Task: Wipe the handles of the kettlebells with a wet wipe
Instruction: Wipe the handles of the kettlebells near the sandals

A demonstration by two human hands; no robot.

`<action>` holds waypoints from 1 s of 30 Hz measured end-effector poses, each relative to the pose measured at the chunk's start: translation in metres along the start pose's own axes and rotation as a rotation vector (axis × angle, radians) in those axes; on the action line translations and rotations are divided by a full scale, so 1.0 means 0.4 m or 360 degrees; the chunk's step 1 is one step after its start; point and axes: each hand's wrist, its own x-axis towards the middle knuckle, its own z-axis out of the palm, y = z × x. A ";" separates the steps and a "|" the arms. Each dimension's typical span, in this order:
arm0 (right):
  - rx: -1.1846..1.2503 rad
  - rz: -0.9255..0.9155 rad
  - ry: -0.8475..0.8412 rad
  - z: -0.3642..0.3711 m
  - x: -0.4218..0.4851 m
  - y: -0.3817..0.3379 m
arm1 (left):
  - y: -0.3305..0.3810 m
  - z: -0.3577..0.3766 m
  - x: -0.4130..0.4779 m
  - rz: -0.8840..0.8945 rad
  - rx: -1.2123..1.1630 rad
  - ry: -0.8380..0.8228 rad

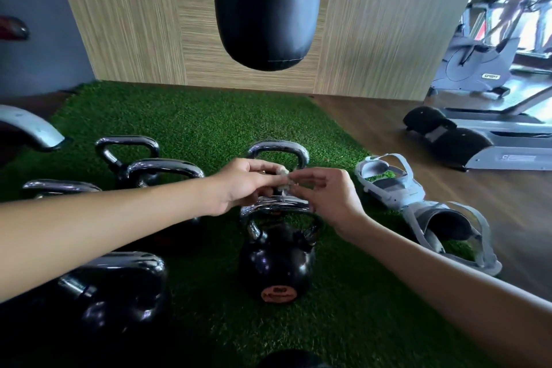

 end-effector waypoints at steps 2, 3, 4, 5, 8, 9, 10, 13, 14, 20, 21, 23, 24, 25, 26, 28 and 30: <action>-0.0145 0.0025 -0.0120 -0.001 0.010 0.013 | -0.007 -0.007 -0.003 0.0035 0.0039 0.0098; -0.0375 -0.0027 -0.0124 -0.010 0.016 0.024 | -0.013 -0.018 -0.001 0.0141 0.0264 0.0182; -0.0652 -0.0095 -0.0120 -0.021 0.020 0.035 | -0.019 -0.033 -0.002 0.0295 0.0620 0.0255; -0.0887 -0.0157 -0.0129 -0.031 0.021 0.044 | -0.024 -0.047 -0.003 0.0468 0.0987 0.0274; -0.1165 -0.0197 -0.0236 -0.049 0.015 0.068 | -0.037 -0.050 -0.010 0.0809 0.1589 0.0111; -0.1176 -0.0213 -0.0243 -0.050 0.015 0.075 | -0.043 -0.040 -0.007 0.0887 0.1691 0.0067; -0.1180 -0.0243 -0.0233 -0.049 0.015 0.080 | -0.048 -0.027 -0.004 0.0967 0.1757 0.0039; -0.1227 -0.0281 -0.0203 -0.045 0.017 0.082 | -0.053 -0.014 0.000 0.1029 0.1880 0.0044; -0.1241 -0.0292 -0.0195 -0.045 0.018 0.084 | -0.051 -0.024 0.002 0.0995 0.1895 0.0066; -0.1245 -0.0316 -0.0196 -0.039 0.016 0.094 | -0.057 -0.063 -0.007 0.0498 0.1790 0.0162; -0.1249 -0.0314 -0.0199 -0.039 0.018 0.095 | -0.060 -0.052 -0.006 0.0446 0.1817 0.0159; -0.1241 -0.0307 -0.0183 -0.040 0.021 0.098 | -0.058 -0.023 -0.004 0.0349 0.1865 0.0128; -0.1238 -0.0306 -0.0175 -0.041 0.020 0.099 | -0.053 -0.011 -0.003 0.0316 0.1872 0.0128; -0.1236 -0.0306 -0.0170 -0.041 0.018 0.099 | -0.052 -0.003 -0.004 0.0313 0.1888 0.0151; -0.1233 -0.0306 -0.0166 -0.040 0.016 0.100 | -0.049 -0.001 -0.009 0.0332 0.1903 0.0188; -0.1232 -0.0296 -0.0160 -0.040 0.013 0.098 | -0.051 -0.016 -0.013 0.0363 0.1855 0.0229; -0.1240 -0.0290 -0.0173 -0.040 0.013 0.095 | -0.076 -0.051 -0.006 0.0361 0.1625 0.0210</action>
